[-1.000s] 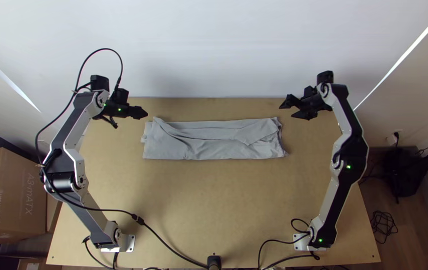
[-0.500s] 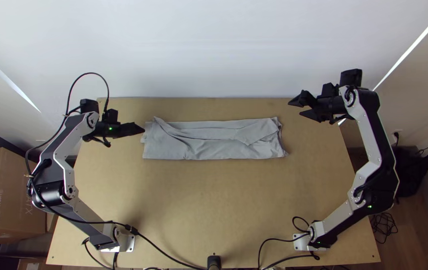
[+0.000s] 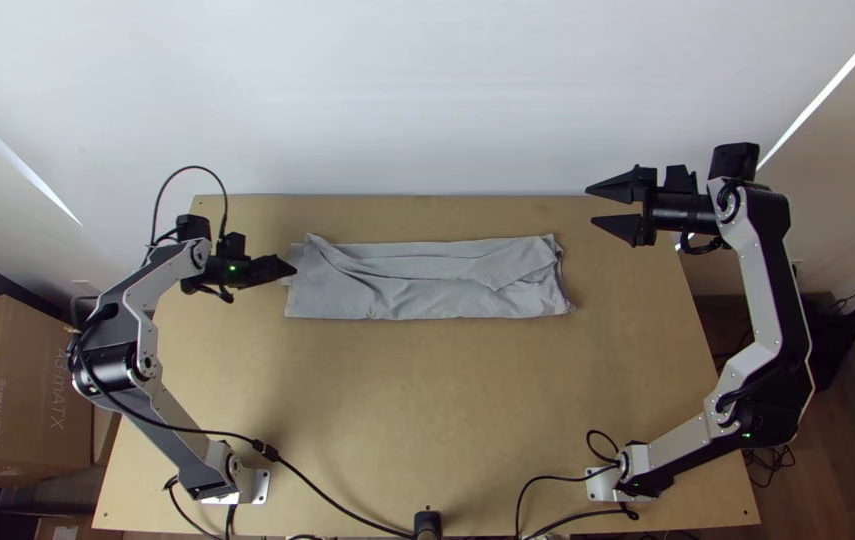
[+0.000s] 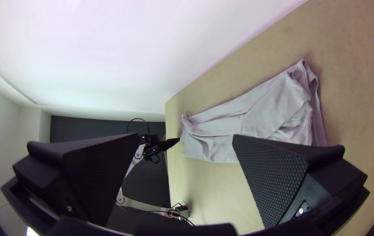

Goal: Fold the t-shirt

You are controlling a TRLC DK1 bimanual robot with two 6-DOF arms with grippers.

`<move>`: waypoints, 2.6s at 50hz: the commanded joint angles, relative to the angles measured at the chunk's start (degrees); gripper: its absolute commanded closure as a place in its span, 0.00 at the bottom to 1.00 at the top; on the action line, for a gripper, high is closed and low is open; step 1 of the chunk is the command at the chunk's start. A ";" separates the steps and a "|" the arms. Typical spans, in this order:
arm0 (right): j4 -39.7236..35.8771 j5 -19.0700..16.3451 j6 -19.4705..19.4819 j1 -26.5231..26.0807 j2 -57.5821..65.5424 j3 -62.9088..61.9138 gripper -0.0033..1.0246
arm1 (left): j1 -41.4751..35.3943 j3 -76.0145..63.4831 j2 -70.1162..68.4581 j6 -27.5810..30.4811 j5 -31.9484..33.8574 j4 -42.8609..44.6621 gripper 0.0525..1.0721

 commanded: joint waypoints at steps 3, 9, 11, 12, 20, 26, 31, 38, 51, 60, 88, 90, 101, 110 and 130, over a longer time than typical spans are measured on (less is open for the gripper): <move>0.13 -1.21 1.37 -1.23 -2.93 -1.29 0.04 | -2.62 1.97 4.57 -2.00 0.10 0.78 0.05; 0.22 -1.21 1.37 -1.58 -4.07 -1.47 0.04 | -5.69 3.29 6.86 -2.70 -2.62 1.31 0.05; 0.22 -1.21 1.37 -1.58 -4.25 -1.47 0.04 | -6.66 3.81 7.38 -2.97 -3.15 1.31 0.05; 0.22 -1.21 1.37 -1.58 -4.34 -1.47 0.04 | -7.19 4.08 7.56 -3.41 -3.32 1.40 0.04; 0.22 -1.21 1.37 -1.49 -4.95 -1.82 0.04 | -10.79 5.66 8.00 -5.78 -4.99 2.72 0.05; 0.22 -1.21 1.46 -1.41 -5.39 -2.08 0.04 | -12.29 6.36 8.00 -7.19 -7.37 3.42 0.07; 0.22 -1.21 1.37 -1.49 -6.01 -2.43 0.04 | -12.37 6.01 7.30 -7.19 -8.33 4.21 0.52; 0.22 -1.21 1.37 -1.67 -6.45 -2.87 0.04 | -10.53 5.22 6.42 -6.83 -10.09 4.30 0.98; 0.22 -1.21 0.93 -2.02 -7.06 -3.75 0.04 | 1.60 1.88 0.62 -0.95 -10.00 0.35 0.98; 1.45 -1.21 0.66 -2.02 -7.59 -5.86 0.04 | 11.71 4.43 -2.02 5.91 -9.56 -7.39 0.98; 3.91 -1.21 0.58 -0.70 -8.55 -10.26 0.04 | -4.20 22.45 -14.32 -1.39 -8.69 -25.32 0.98; 3.91 -1.21 0.58 -0.70 -8.55 -10.26 0.04 | -6.84 24.47 -13.18 -3.23 -8.69 -25.32 0.98; 4.00 -1.12 0.40 -2.37 -8.99 -10.43 0.04 | -19.58 35.10 -4.92 -9.82 -11.85 -25.32 0.98; 4.00 -1.21 0.31 -4.04 -9.61 -11.57 0.04 | -27.49 43.28 2.64 -12.46 -14.75 -25.41 0.98; 4.53 -1.12 -1.09 -4.39 -9.96 -16.23 0.04 | -39.00 55.49 16.79 -16.50 -19.23 -22.51 0.98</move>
